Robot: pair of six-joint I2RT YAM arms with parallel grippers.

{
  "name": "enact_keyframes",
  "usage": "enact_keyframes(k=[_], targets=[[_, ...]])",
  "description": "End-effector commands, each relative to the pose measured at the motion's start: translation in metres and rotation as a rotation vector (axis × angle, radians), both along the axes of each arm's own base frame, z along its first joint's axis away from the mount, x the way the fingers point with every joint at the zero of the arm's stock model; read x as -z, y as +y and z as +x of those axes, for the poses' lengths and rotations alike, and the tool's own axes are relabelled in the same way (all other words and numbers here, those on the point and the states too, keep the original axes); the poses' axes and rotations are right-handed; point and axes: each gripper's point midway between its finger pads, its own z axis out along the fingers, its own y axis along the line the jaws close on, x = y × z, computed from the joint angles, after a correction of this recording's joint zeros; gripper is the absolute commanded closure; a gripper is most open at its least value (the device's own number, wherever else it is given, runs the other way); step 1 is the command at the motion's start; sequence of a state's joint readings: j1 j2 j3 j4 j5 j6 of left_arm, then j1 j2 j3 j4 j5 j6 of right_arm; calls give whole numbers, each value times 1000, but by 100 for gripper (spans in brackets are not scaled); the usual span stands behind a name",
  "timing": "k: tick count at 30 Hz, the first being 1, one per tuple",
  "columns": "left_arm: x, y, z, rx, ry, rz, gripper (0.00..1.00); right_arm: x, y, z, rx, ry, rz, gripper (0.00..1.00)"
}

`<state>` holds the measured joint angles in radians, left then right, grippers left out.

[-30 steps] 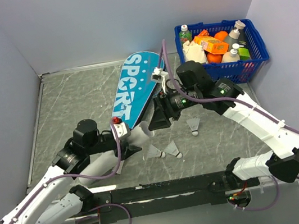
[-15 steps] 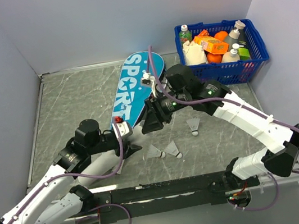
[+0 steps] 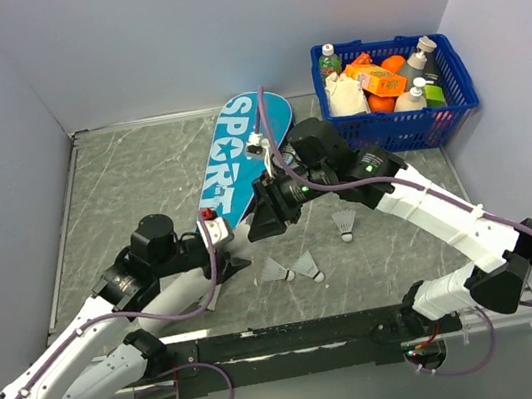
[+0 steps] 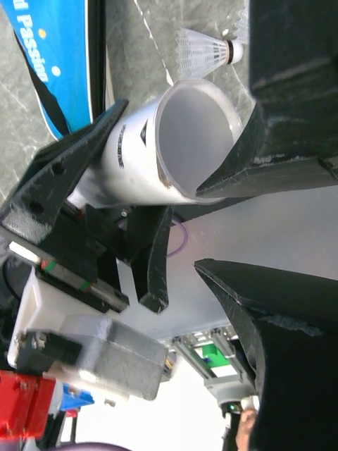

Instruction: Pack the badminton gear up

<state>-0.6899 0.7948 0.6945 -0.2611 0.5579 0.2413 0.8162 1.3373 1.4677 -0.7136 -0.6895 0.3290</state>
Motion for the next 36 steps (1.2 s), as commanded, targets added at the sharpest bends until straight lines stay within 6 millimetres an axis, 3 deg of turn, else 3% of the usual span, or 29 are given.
enact_keyframes(k=[1, 7, 9, 11, 18, 21, 29, 36], targets=[[-34, -4, -3, 15, -70, -78, 97, -14, 3, 7, 32, -61, 32, 49], [-38, -3, -4, 19, -75, -86, 97, -6, 7, 8, 26, -34, 18, 48], [-39, -4, -3, 19, -76, -85, 97, -6, 9, 7, 16, -24, 22, 52], [-38, -4, -2, 18, -74, -82, 97, -6, 10, 5, 9, -25, 21, 62], [-37, -3, -1, 8, -80, -84, 97, -6, 13, 3, -7, -19, 27, 77], [-37, -3, -1, 8, -81, -84, 97, -7, 13, 2, -10, -22, 31, 99], [-38, -2, -2, 4, -80, -91, 98, -18, 7, -11, -47, -36, 79, 100], [-35, -1, -3, -2, -79, -107, 99, -26, -14, -18, -28, -62, 118, 100]])
